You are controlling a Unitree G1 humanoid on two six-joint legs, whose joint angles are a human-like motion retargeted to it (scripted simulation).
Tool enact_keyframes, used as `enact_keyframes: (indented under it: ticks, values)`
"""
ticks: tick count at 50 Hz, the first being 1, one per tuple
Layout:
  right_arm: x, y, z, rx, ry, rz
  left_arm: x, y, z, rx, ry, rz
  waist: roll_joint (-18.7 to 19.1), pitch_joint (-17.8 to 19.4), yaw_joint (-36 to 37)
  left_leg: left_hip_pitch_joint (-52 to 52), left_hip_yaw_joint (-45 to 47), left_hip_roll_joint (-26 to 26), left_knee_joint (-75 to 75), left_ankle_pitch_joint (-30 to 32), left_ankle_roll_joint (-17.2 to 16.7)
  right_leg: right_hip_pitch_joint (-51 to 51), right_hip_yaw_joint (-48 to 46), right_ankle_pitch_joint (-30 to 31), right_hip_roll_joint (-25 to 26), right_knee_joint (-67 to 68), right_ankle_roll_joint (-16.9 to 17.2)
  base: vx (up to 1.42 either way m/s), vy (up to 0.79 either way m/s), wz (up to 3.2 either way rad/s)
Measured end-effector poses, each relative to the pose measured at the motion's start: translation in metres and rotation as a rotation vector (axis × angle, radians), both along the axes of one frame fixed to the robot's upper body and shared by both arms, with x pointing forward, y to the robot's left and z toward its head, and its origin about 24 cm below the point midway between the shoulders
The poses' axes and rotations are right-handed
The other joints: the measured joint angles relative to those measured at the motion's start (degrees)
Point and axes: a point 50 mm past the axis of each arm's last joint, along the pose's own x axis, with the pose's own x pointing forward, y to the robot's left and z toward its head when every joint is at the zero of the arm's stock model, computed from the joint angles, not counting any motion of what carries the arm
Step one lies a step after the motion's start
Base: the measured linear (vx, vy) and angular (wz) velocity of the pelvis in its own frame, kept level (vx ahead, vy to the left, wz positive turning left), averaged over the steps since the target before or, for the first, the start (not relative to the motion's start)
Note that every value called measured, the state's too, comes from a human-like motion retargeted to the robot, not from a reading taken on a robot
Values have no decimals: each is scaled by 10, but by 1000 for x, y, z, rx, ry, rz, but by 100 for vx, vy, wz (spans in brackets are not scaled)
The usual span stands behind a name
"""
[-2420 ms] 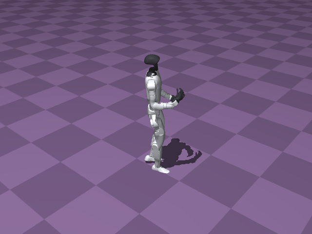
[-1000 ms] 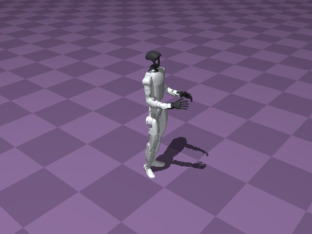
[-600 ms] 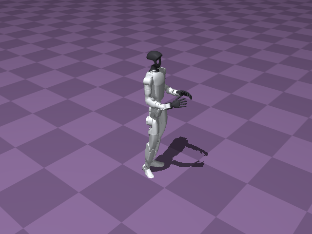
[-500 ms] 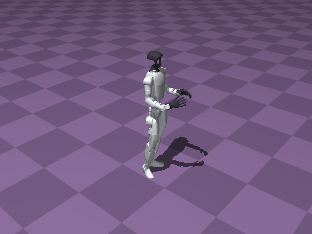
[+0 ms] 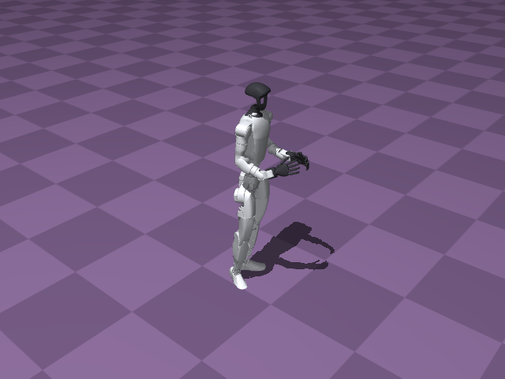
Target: Walk run
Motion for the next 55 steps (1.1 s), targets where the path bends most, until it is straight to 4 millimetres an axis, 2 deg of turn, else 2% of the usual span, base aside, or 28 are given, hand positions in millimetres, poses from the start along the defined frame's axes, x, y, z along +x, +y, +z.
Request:
enact_keyframes:
  ticks: [5,12,15,21,26,30,33,35,43,50,55]
  values:
    - [-2,6,-1,-20,-8,-4,-5,-18,-15,-126,150,-111,-1,4,-11,-8,3,3,-1,0,-3,-11,23,5,3,-5,9,-8,-4,-5]
    - [-4,6,-1,-123,-41,-36,-11,-22,-32,-207,337,-205,3,5,-33,-12,3,8,5,-8,-9,-44,160,-12,29,2,19,-5,-6,-2]
    - [-4,8,-2,-142,-47,-46,-13,-24,-36,-243,382,-219,6,5,-42,-13,5,11,8,-12,-12,-52,185,-19,35,6,22,-3,-7,-7]
    - [-6,6,-1,-177,-64,-74,-18,-34,-47,-351,482,-253,16,8,-45,-13,19,19,11,-17,-18,-58,153,-22,21,18,20,-4,-7,-20]
    - [-7,4,0,-218,-74,-69,-20,-44,-56,-415,578,-351,26,12,-43,-8,32,23,9,-19,-22,-62,123,-18,1,16,11,-3,-8,-22]
    - [-10,4,-3,-235,-64,-65,-21,-48,-64,-443,658,-413,34,13,-35,-1,44,29,6,-20,-28,-55,56,-6,-23,7,-12,-1,-12,-26]
    - [-12,3,-5,-246,-54,-66,-22,-50,-69,-458,706,-448,34,12,-28,6,52,27,5,-20,-34,-46,6,20,-34,-7,-6,1,-14,-19]
    - [-12,3,-5,-256,-50,-64,-21,-50,-72,-463,732,-476,35,13,-23,12,58,30,4,-19,-39,-43,2,17,-29,-12,-11,2,-19,-21]
    - [-9,5,-4,-256,-43,-45,-13,-38,-71,-417,696,-528,48,19,-30,28,64,53,8,-15,-69,-19,1,-34,-3,-24,-26,0,-22,-5]
    - [-1,11,-3,-252,-18,-38,2,-27,-59,-353,566,-404,57,37,-51,32,71,91,31,-11,-106,-7,2,-65,23,-31,-45,-4,-27,-9]
    - [9,16,-5,-252,53,35,-2,-29,-60,-390,537,-311,54,52,-70,20,81,125,84,2,-129,-5,15,-84,34,-27,-59,1,-28,-27]
